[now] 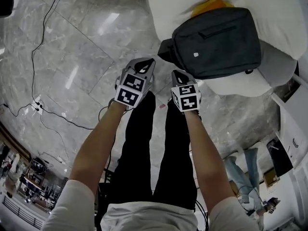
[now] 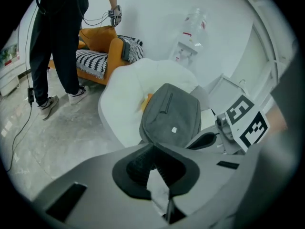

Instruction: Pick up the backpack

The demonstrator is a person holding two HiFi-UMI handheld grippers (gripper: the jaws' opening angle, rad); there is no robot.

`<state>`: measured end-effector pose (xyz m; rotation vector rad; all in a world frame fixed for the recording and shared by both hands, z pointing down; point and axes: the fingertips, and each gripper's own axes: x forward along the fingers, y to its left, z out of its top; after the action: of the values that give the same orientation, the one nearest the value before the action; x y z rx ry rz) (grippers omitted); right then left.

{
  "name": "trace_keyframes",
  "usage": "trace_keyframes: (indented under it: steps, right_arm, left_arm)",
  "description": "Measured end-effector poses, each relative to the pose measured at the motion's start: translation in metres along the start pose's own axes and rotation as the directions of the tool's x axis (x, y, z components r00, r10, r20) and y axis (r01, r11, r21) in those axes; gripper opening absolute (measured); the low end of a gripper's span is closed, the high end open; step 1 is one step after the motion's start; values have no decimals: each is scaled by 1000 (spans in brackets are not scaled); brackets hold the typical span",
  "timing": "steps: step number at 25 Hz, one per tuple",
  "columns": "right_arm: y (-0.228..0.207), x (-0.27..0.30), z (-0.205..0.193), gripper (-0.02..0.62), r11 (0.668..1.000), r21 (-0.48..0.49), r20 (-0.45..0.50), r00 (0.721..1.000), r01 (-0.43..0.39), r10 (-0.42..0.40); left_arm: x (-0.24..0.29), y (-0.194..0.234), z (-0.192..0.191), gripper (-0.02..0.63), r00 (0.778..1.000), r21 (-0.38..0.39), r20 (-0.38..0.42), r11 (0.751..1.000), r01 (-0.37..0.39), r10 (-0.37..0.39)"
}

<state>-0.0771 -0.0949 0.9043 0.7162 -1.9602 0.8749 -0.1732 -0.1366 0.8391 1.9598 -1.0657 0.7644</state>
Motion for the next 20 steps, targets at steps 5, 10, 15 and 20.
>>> trace_keyframes:
  steps: [5, 10, 15, 20]
  right_arm:
    - [-18, 32, -11, 3, 998, -27, 10, 999, 52, -52]
    - [-25, 53, -17, 5, 995, -5, 24, 994, 104, -104]
    - [-26, 66, -24, 57, 988, -24, 15, 988, 151, -151]
    - [-28, 73, -35, 109, 969, -127, 9, 977, 212, -212]
  left_arm:
    - [34, -1, -18, -2, 999, 43, -16, 999, 29, -28]
    - [53, 0, -35, -2, 999, 36, -18, 999, 31, -31]
    - [71, 1, -47, -2, 999, 54, -34, 998, 35, -33]
    - [90, -2, -51, 10, 997, 75, -52, 996, 53, -49]
